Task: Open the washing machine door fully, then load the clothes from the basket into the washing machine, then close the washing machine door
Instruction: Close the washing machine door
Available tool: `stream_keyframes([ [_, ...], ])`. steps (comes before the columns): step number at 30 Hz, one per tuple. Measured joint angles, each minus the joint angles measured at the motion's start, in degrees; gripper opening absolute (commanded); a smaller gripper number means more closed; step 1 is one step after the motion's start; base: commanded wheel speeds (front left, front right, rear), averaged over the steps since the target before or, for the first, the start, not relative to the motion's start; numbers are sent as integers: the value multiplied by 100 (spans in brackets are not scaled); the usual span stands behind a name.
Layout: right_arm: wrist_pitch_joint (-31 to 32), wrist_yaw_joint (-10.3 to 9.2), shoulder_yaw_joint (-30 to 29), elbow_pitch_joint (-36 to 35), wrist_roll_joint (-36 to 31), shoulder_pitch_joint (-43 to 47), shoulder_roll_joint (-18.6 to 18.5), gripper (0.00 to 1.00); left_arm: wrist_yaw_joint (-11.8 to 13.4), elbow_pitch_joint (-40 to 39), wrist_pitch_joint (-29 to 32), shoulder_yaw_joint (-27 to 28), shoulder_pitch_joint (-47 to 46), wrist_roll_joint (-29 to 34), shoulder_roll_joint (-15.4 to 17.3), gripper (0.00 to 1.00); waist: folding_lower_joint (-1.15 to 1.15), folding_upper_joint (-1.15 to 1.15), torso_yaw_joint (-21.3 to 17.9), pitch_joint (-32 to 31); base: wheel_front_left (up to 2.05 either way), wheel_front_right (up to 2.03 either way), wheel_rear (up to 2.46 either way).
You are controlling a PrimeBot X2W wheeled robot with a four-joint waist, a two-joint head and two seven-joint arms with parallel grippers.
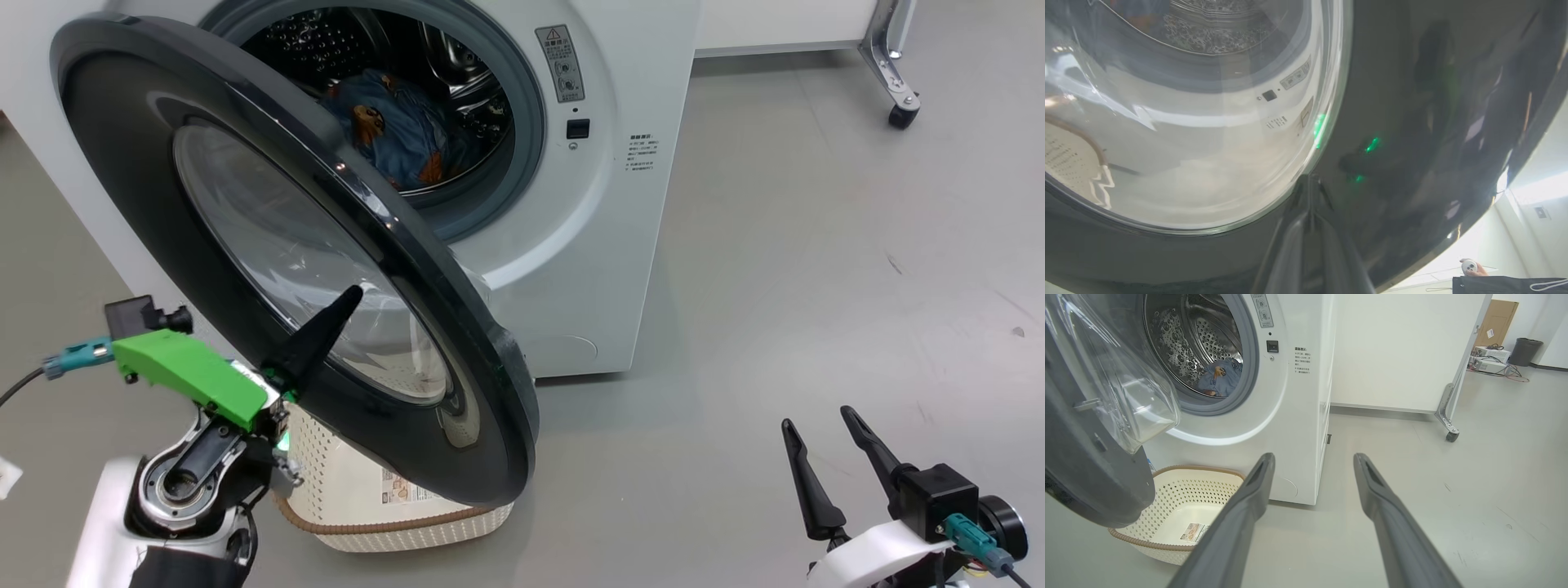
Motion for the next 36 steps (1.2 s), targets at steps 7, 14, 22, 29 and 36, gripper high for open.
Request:
stream_keyframes([
  [7, 0, 0, -74, 0, 0, 1, 0, 100, -81, -127, -917, 115, 248, 1261, 321, 100, 0, 0, 46, -42, 0, 0, 0],
  [14, 0, 0, -98, -1, 0, 2, 9, 100, -88, -268, -1901, -168, 602, 2916, 670, 100, 0, 0, 81, -53, 0, 0, 0],
  [22, 0, 0, -145, -2, 0, 4, 14, 100, -131, -319, -2875, -545, 957, 4263, 857, 100, 0, 0, 94, -55, 0, 0, 0],
  [29, 0, 0, -169, -5, 0, 4, 12, 100, -125, -91, -3540, -699, 1243, 4976, 855, 100, 0, 0, 101, -73, 0, 0, 0],
  [36, 0, 0, -185, -7, 0, 4, 11, 100, 99, 231, -4235, -767, 1540, 5561, 849, 100, 0, 0, 93, -96, 0, 0, 0],
])
